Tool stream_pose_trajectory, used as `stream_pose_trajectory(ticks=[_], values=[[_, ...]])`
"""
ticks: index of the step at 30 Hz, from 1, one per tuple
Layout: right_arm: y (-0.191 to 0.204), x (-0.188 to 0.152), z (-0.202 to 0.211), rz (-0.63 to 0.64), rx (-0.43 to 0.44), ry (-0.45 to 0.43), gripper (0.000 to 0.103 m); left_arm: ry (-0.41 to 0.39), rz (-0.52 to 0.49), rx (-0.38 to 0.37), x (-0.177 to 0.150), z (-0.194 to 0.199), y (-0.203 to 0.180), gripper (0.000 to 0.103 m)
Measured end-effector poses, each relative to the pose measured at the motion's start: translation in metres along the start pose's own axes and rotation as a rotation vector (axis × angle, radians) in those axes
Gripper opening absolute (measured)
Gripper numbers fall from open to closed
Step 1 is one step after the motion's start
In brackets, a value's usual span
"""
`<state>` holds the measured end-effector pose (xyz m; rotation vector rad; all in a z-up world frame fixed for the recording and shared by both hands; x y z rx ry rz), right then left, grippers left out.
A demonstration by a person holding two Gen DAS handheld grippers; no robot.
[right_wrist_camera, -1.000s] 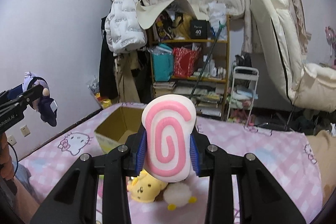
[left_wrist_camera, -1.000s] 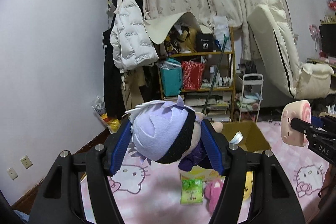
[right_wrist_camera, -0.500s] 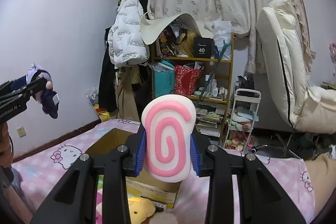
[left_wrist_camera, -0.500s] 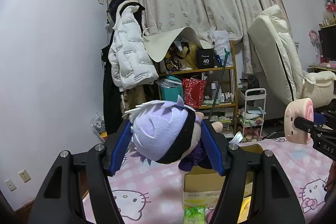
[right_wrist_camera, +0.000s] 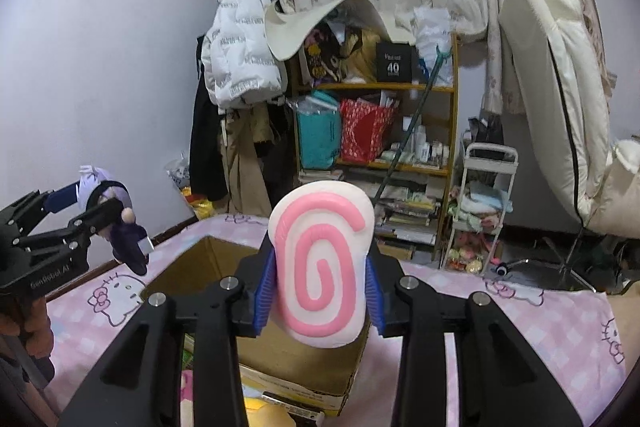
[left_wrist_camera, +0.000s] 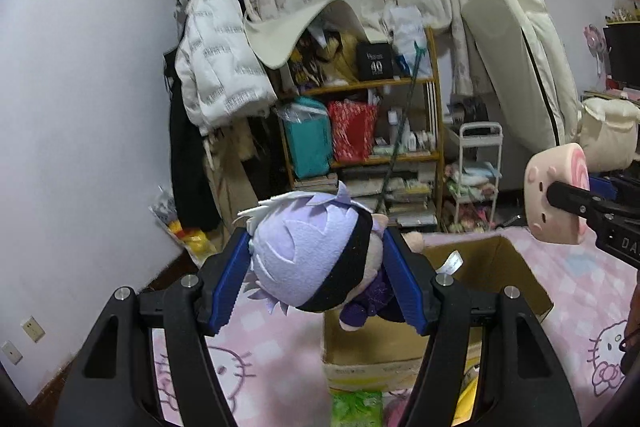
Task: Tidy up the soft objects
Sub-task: 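Lift the doll with the left tool while the right tool lifts the swirl cushion over the box, then open both tools to drop the doll and swirl cushion into the box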
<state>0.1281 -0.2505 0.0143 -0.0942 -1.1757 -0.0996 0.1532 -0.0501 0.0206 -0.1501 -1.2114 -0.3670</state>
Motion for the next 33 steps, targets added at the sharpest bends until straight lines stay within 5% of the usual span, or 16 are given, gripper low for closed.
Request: stream_pose_trajectory(ticks=[16,27,33], values=[[0.000,-0.040,-0.052,-0.034,0.047,0.149,0.045,0.190,-0.008,-0.014,-0.049,-0.058,-0.008,0.066],[0.011,-0.050,-0.060,-0.003,0.066,0.199,0.049,0.189,-0.011,-0.048,-0.050,-0.066,-0.008,0.069],[0.011,-0.054,-0.065,-0.008,0.062,0.226,0.062,0.179,-0.010,-0.049,-0.048,-0.063,-0.009,0.086]])
Point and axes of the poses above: each gripper's, at about its wrist camera, not at the fingertips, and z roughly against the way its jaws point, y to its left, x to its top, the point moved 2 cm from there along -z, roughly the way its jaws point, and after that the axes turned 11 degrees about -x, right-handed, at the moved point
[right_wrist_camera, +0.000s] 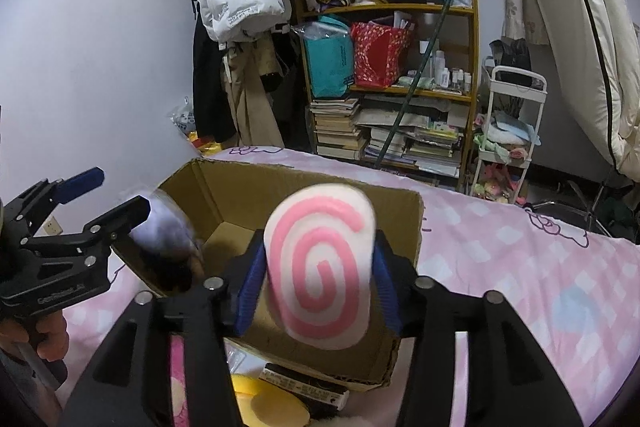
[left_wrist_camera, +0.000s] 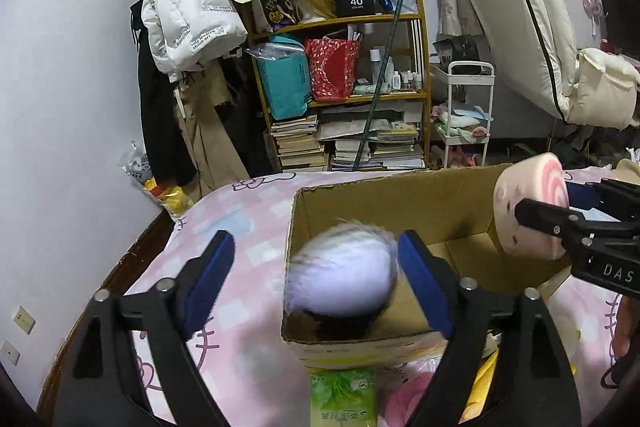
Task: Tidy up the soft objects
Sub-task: 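Open both tools to drop the doll and swirl cushion into the box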
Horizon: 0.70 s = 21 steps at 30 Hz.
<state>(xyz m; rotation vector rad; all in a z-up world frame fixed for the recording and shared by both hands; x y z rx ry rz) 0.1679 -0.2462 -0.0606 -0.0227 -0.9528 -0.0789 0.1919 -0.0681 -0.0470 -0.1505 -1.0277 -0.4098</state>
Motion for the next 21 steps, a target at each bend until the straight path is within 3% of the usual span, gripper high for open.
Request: stream_pose_trajectory(ticks=[1,5,7,11,21], values=[[-0.001,0.000,0.001,-0.006,-0.001,-0.006,0.070,-0.002,-0.003,0.004,0.000,0.001,0.000,0.089],[-0.002,0.002,0.005,-0.020,-0.014,-0.017,0.082,0.009,0.003,0.018,-0.001,0.003,-0.001,0.093],[-0.004,0.002,0.007,-0.033,-0.019,-0.015,0.093,0.029,0.005,0.024,-0.003,0.005,-0.001,0.094],[-0.005,0.001,0.017,-0.043,-0.019,-0.007,0.102,0.046,-0.008,0.037,-0.005,0.017,-0.004,0.096],[0.001,-0.007,0.047,-0.059,-0.006,-0.001,0.103,0.106,0.061,-0.006,-0.013,0.062,-0.005,0.099]])
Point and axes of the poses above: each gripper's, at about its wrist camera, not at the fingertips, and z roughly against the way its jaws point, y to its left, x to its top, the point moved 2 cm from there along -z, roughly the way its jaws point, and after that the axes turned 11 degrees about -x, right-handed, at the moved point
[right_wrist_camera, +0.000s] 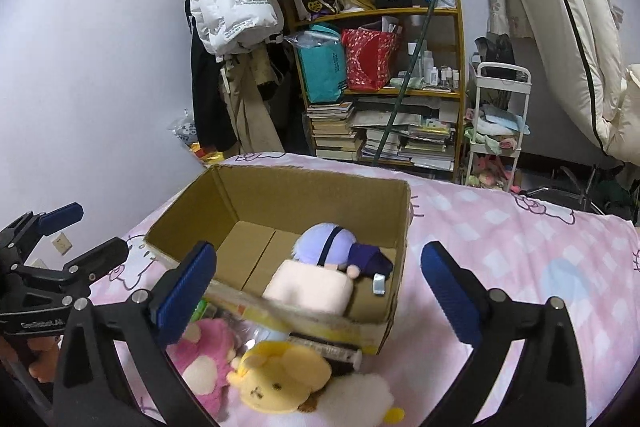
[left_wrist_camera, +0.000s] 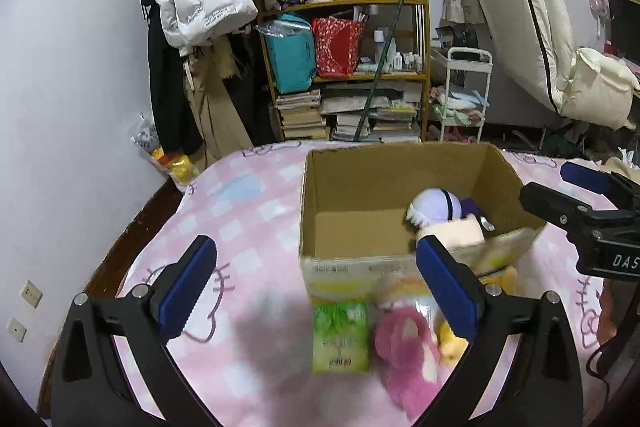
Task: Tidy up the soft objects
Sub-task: 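Open both tools to drop the doll and swirl cushion into the box, then grasp the pink bear with the left tool while the right tool grasps the yellow dog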
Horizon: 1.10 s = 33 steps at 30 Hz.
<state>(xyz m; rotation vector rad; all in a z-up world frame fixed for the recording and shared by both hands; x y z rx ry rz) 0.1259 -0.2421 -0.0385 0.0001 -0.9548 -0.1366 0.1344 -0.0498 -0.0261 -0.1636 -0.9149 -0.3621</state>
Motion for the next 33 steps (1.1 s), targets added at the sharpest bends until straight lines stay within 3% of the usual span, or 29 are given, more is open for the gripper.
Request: stream_pose_trajectory(ticks=[16,33], values=[[0.013,-0.032,0.021,0.002,0.014,0.087,0.103,0.138,0.029,0.002,-0.041,0.021,-0.002,0.099],[0.023,-0.055,-0.003,0.005,0.051,0.198,0.103,0.283,-0.019,-0.043,-0.063,-0.019,-0.018,0.099]])
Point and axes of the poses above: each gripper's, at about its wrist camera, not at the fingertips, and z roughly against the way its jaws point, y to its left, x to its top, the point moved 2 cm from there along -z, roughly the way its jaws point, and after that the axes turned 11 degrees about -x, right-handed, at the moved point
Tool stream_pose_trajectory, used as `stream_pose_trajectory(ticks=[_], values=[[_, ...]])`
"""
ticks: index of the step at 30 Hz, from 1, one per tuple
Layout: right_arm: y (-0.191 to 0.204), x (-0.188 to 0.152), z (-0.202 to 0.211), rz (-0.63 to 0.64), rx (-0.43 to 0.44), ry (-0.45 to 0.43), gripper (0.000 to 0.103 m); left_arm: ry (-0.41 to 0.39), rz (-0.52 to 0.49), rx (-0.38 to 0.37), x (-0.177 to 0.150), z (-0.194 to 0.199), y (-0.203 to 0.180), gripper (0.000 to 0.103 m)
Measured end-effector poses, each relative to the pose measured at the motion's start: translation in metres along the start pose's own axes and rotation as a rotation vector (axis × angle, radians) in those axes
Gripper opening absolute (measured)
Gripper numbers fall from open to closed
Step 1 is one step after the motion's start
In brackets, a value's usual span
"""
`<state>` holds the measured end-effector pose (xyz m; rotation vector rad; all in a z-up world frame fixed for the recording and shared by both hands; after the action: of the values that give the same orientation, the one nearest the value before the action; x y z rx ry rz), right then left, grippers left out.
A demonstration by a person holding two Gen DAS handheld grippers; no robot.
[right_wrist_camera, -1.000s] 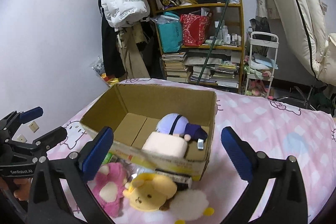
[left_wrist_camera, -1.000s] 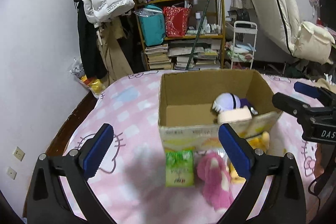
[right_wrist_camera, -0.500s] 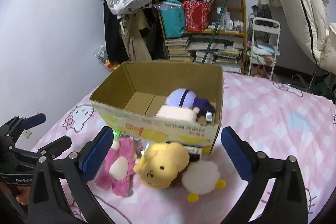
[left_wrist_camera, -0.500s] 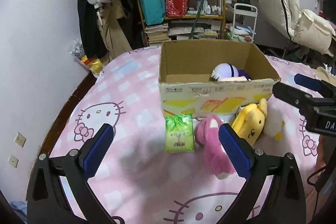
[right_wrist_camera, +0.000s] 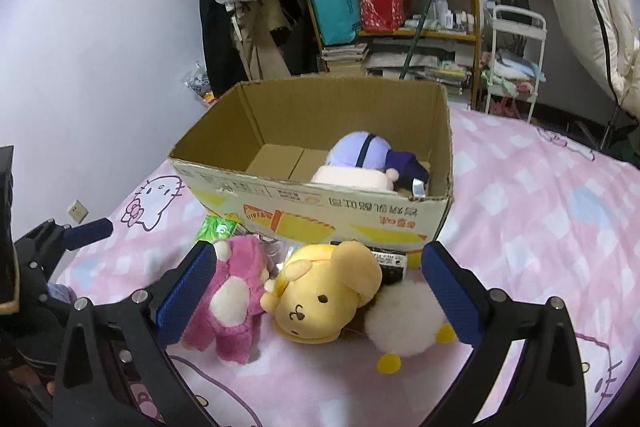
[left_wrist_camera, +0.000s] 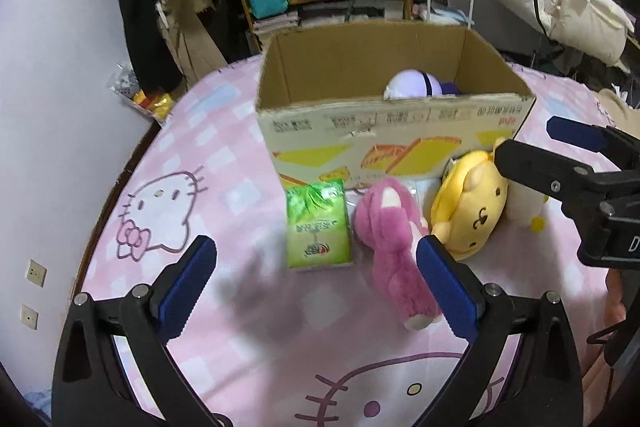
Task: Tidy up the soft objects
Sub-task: 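Grasp the pink bear with the left tool while the right tool grasps the yellow dog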
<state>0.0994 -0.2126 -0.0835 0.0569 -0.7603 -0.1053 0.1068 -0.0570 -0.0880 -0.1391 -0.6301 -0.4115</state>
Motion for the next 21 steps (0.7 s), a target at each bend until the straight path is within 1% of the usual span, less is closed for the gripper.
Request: stream_pose_trajectory(ticks=[7,9,12,15,21], values=[[0.000,-0.004,-0.023,-0.003,0.006,0.054,0.103,0.062,0.003,-0.031,-0.003,-0.022,-0.004,0.099],[0.002,-0.005,-0.028,0.003,0.012,0.067,0.098,0.079,-0.001,-0.036,-0.005,-0.028,-0.006,0.099],[0.004,-0.006,-0.034,0.017,0.009,0.078,0.097,0.113,-0.011,-0.046,-0.007,-0.038,-0.009,0.099],[0.004,-0.006,-0.041,0.019,0.011,0.096,0.091,0.140,-0.020,-0.052,-0.008,-0.047,-0.012,0.099],[0.005,-0.009,-0.058,0.021,0.003,0.129,0.090,0.180,0.035,-0.099,-0.010,-0.061,-0.008,0.099]])
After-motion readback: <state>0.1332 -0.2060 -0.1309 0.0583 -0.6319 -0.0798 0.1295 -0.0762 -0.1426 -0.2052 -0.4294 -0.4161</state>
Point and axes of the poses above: each gripper's, at about its wrist camera, not at the fingertips, and z roughly against the way its jaws point, y to its left, x to its top, the point moved 2 cm from there along -z, roughly the way its jaws point, and after that the axes turned 11 degrees about -x, right-handed, at the moved point
